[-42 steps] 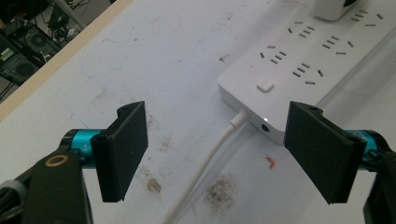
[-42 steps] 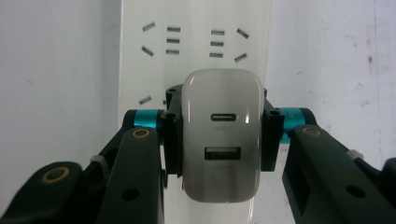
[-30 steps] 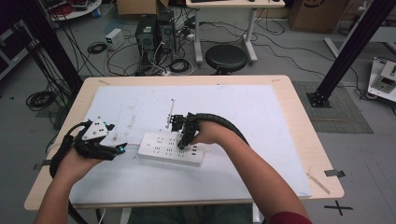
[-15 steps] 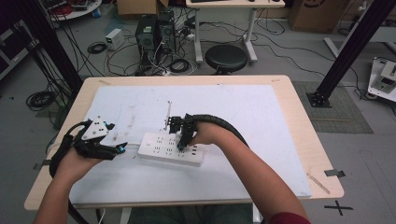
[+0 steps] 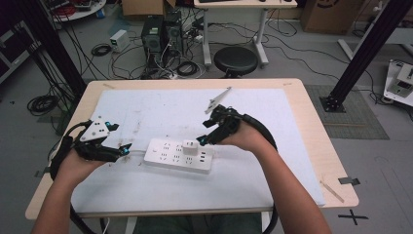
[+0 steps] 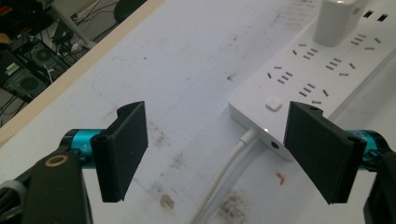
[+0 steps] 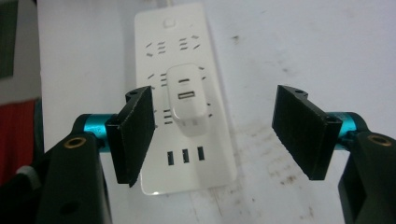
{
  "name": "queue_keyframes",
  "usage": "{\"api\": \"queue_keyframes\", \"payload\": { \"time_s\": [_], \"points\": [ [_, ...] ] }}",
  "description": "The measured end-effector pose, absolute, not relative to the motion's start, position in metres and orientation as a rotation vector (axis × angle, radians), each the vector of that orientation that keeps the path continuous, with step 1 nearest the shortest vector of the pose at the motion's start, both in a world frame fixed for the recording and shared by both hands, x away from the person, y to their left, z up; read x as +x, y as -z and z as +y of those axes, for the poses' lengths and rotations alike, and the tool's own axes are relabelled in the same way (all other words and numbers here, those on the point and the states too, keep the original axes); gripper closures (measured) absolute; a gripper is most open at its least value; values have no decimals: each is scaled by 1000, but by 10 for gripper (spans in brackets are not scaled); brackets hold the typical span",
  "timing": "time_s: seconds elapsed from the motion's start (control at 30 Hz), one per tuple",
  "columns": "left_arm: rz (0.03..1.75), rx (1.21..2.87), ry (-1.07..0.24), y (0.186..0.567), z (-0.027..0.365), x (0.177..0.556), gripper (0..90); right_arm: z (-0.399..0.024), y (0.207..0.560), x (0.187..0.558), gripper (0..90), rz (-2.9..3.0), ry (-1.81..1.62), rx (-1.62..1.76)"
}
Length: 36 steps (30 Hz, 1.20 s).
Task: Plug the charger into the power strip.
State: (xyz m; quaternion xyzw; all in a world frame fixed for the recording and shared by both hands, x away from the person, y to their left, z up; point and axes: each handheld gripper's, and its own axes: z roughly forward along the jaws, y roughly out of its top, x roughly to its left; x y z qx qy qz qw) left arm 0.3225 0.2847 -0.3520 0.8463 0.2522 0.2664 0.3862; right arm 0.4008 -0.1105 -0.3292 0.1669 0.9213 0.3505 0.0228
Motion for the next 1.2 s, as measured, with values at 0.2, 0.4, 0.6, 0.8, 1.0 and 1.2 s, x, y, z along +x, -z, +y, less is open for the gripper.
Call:
{"api": "queue_keyframes", "payload": {
  "time_s": [0.2, 0.4, 0.6, 0.8, 1.0, 1.2],
  "points": [
    [621, 2110, -649, 352, 286, 328, 213, -156, 330, 387, 209, 2690, -1285, 649],
    [619, 2053, -613, 359, 286, 332, 210, -185, 339, 372, 202, 2600, -1347, 713],
    [636, 2023, -603, 366, 288, 334, 210, -205, 349, 367, 202, 2550, -1406, 743],
    [641, 2019, -597, 368, 287, 334, 210, -213, 352, 366, 202, 2529, -1419, 773],
    [640, 2025, -595, 366, 286, 332, 210, -214, 351, 367, 202, 2511, -1428, 777],
    [634, 2033, -598, 362, 284, 333, 210, -216, 351, 368, 202, 2504, -1437, 780]
  ]
}}
